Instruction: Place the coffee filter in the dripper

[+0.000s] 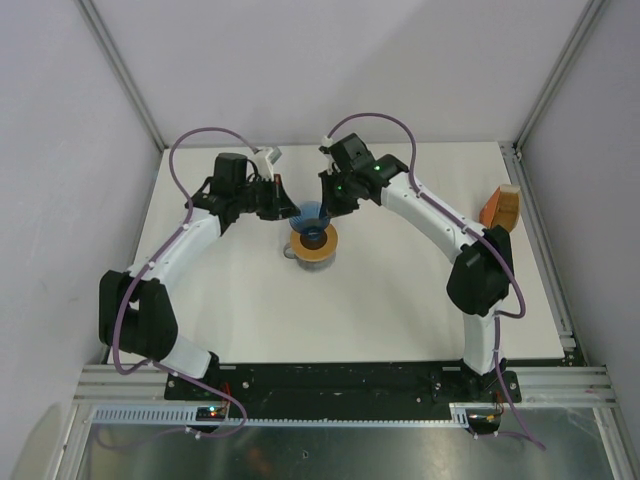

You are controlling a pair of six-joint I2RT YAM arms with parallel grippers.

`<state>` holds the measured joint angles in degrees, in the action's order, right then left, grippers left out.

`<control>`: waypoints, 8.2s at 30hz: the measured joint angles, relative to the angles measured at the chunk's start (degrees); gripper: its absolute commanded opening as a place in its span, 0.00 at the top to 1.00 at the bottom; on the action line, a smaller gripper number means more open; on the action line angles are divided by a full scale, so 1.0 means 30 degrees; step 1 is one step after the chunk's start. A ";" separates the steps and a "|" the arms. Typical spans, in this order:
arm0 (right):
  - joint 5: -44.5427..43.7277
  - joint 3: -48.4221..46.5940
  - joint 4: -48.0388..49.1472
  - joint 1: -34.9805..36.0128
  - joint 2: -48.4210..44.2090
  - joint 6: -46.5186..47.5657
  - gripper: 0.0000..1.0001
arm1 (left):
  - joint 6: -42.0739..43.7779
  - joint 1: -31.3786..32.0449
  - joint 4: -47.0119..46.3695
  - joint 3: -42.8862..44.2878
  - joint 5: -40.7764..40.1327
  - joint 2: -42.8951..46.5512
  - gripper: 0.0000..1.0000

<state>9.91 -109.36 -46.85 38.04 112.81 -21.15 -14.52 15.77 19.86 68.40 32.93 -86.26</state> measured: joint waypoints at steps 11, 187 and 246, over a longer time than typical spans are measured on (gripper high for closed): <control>-0.0131 0.0605 0.0736 0.0022 -0.0175 -0.0109 1.00 | 0.0044 -0.0058 -0.0284 -0.0073 0.0073 -0.0124 1.00; -0.1712 1.7143 1.3748 -1.8462 -0.8947 0.5064 0.83 | 0.5683 -0.2732 0.2142 0.1173 -0.1275 0.0984 0.12; -0.2645 1.5650 1.3216 -1.7872 -0.7672 0.6135 0.83 | 0.5486 -0.2732 0.2142 0.1173 -0.0364 0.0750 0.12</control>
<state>1.98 -62.41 -7.20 -15.57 89.80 -2.74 1.93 7.57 26.28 71.92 31.83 -84.01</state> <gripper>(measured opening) 0.171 0.876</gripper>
